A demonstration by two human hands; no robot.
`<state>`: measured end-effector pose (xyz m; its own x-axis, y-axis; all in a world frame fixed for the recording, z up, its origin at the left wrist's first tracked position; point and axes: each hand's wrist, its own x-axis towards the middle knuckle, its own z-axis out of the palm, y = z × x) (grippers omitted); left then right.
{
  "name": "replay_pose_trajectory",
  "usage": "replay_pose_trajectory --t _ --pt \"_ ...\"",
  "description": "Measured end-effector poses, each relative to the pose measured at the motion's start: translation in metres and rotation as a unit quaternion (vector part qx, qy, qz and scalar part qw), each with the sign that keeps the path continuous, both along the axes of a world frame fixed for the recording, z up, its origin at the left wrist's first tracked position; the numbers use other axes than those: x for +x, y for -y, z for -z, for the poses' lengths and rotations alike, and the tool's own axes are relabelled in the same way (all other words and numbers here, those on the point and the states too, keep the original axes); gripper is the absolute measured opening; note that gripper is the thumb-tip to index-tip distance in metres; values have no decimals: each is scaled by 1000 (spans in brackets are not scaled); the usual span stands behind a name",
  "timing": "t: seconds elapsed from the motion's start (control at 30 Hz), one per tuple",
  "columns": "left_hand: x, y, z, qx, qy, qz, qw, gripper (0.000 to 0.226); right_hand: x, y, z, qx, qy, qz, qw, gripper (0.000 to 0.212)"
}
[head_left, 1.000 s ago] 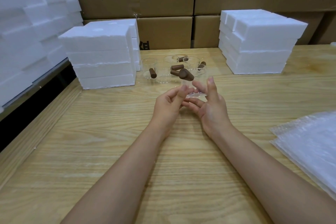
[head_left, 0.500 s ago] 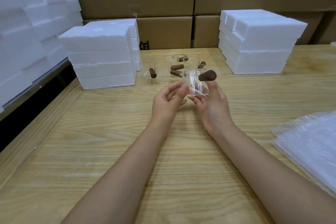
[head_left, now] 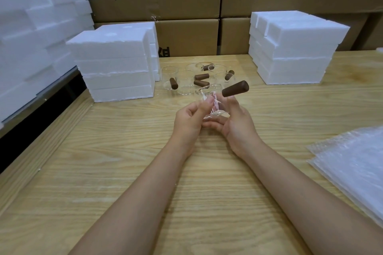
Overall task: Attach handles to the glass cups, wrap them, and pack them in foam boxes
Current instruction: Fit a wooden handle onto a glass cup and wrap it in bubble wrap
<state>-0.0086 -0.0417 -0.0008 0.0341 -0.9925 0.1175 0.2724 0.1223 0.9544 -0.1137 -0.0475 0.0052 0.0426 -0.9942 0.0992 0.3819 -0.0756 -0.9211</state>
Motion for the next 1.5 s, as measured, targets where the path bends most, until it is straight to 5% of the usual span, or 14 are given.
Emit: replay_pose_trajectory --t 0.2,0.37,0.57,1.1,1.27,1.5 --pt "0 -1 -3 39 -2 -30 999 41 -19 5 2 -158 -167 310 922 17" --pt "1 -2 -4 56 0 -33 998 43 -29 3 3 -365 -303 319 821 28" --pt "-3 -1 -1 29 38 -42 998 47 -28 2 5 -411 -412 322 747 27" --pt "-1 -1 10 -94 110 -2 989 60 -32 24 10 -24 -217 249 944 50" --pt "-1 -1 11 -105 117 -12 988 61 -30 24 11 17 -204 236 950 47" --pt "-2 0 9 -77 85 -22 993 49 -27 11 6 -113 -252 308 910 44"
